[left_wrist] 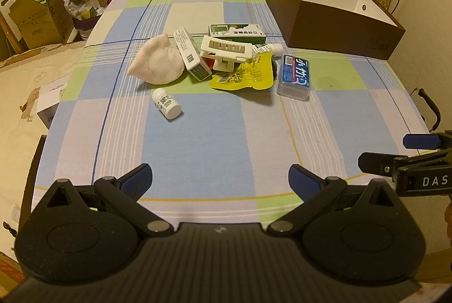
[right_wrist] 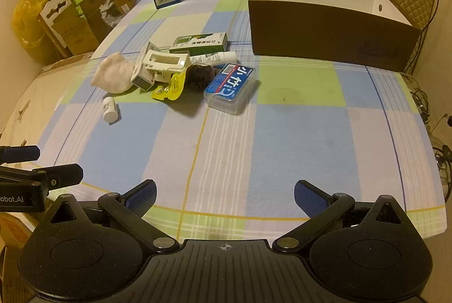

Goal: Organize objects
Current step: 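Move both tools toward the pile of items on the table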

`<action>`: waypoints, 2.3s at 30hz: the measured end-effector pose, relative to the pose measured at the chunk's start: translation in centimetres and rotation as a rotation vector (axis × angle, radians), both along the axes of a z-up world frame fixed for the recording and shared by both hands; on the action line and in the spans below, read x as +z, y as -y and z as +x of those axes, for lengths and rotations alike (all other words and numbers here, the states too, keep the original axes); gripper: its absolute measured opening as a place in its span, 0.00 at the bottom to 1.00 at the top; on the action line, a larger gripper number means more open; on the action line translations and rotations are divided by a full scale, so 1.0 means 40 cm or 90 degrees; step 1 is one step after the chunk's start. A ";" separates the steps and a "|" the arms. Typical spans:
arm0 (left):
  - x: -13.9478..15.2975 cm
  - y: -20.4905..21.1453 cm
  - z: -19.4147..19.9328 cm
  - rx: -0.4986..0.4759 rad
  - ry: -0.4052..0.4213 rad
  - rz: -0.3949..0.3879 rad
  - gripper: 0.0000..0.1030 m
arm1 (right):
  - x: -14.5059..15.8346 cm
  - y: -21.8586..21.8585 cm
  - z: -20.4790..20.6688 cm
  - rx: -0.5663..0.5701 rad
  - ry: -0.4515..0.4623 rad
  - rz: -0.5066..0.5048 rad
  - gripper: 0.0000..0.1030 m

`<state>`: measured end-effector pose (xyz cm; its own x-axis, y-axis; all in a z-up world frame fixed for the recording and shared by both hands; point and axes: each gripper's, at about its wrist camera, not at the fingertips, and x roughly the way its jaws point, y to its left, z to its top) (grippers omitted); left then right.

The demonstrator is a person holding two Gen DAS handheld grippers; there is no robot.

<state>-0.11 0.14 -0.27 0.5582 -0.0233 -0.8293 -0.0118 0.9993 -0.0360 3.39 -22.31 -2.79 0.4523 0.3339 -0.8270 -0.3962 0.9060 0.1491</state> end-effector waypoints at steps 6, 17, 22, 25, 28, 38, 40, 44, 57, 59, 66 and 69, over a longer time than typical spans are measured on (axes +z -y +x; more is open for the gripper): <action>-0.002 0.000 0.001 0.000 0.000 0.000 0.99 | 0.000 0.002 0.002 0.001 -0.001 0.001 0.98; 0.005 0.009 0.017 0.005 -0.003 0.006 0.99 | -0.002 -0.004 0.013 -0.003 0.000 0.005 0.98; 0.006 0.005 0.023 0.008 -0.003 0.006 0.99 | -0.005 -0.006 0.034 0.004 -0.005 0.007 0.98; 0.007 0.001 0.025 0.010 -0.003 0.005 0.99 | -0.006 -0.009 0.042 0.006 -0.005 0.008 0.98; 0.007 -0.002 0.029 0.011 -0.004 0.004 0.99 | -0.005 -0.011 0.043 0.007 -0.005 0.008 0.98; 0.007 -0.009 0.040 0.015 -0.006 0.004 0.99 | -0.006 -0.019 0.057 0.012 -0.007 0.006 0.98; 0.007 -0.011 0.043 0.017 -0.007 0.004 0.99 | -0.006 -0.019 0.056 0.011 -0.008 0.006 0.98; 0.004 -0.012 0.048 0.020 -0.009 0.005 0.99 | -0.008 -0.025 0.060 0.012 -0.010 0.006 0.98; -0.009 -0.019 0.072 0.021 -0.015 0.001 0.99 | -0.028 -0.028 0.095 0.013 -0.028 0.017 0.98; -0.015 -0.022 0.079 0.023 -0.019 0.000 0.99 | -0.030 -0.028 0.102 0.011 -0.030 0.019 0.98; -0.027 -0.037 0.106 0.030 -0.028 -0.001 0.99 | -0.036 -0.029 0.136 0.004 -0.036 0.022 0.98; -0.034 -0.047 0.119 0.037 -0.032 -0.002 0.99 | -0.040 -0.032 0.151 0.002 -0.038 0.022 0.98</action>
